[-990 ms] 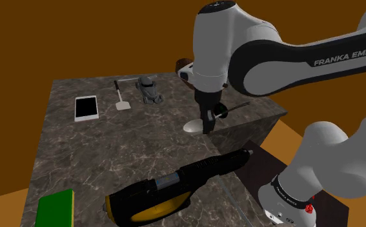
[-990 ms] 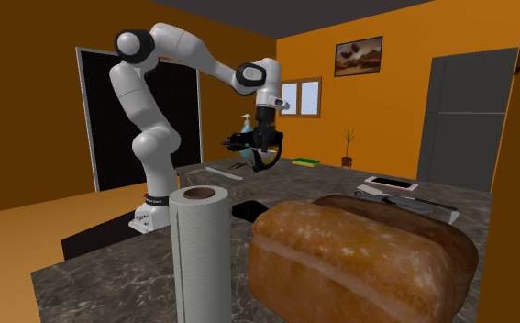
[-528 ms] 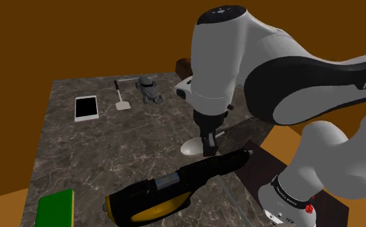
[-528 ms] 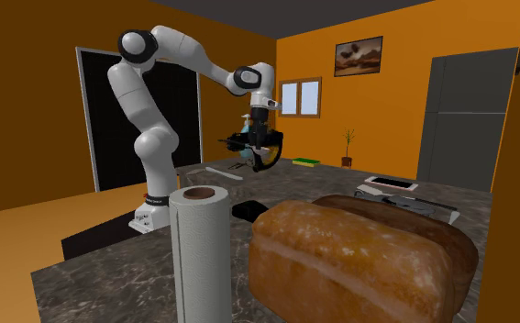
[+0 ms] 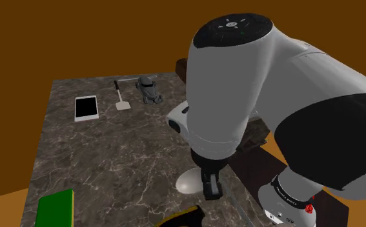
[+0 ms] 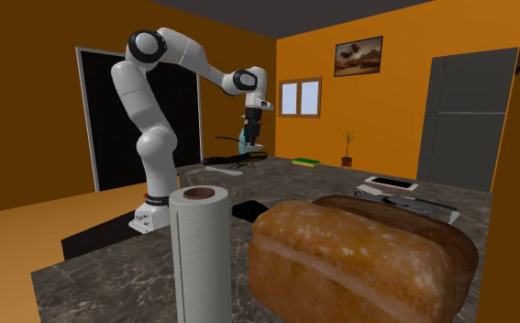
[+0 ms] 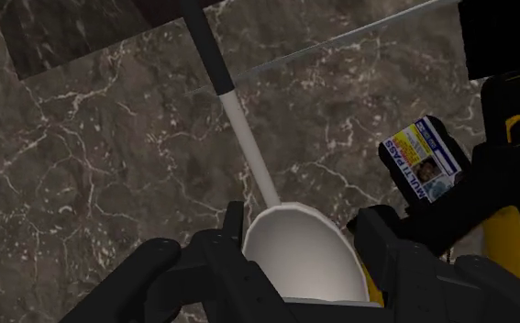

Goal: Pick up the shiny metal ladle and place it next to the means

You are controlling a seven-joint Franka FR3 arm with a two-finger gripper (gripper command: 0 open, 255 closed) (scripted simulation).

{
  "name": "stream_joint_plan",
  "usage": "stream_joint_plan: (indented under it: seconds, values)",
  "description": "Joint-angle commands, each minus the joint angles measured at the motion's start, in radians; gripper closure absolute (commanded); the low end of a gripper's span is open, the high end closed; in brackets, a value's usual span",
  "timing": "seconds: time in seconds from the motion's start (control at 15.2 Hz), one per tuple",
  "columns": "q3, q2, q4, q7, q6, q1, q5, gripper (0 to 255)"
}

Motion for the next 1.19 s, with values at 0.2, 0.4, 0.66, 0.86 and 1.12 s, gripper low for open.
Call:
stream_joint_plan:
  seconds: [0.2,0.4,0.66,0.86,1.12]
  values:
    - [0.093,0.074,0.079,0.135,-0.010,0.040,0.022,255]
    - [0.149,0.136,0.142,0.222,-0.014,0.061,0.018,255]
    - [0.222,0.240,0.242,0.345,-0.023,0.090,-0.009,255]
    - [0.270,0.335,0.328,0.444,-0.034,0.120,-0.049,255]
    - [0.308,0.450,0.421,0.553,-0.040,0.168,-0.108,255]
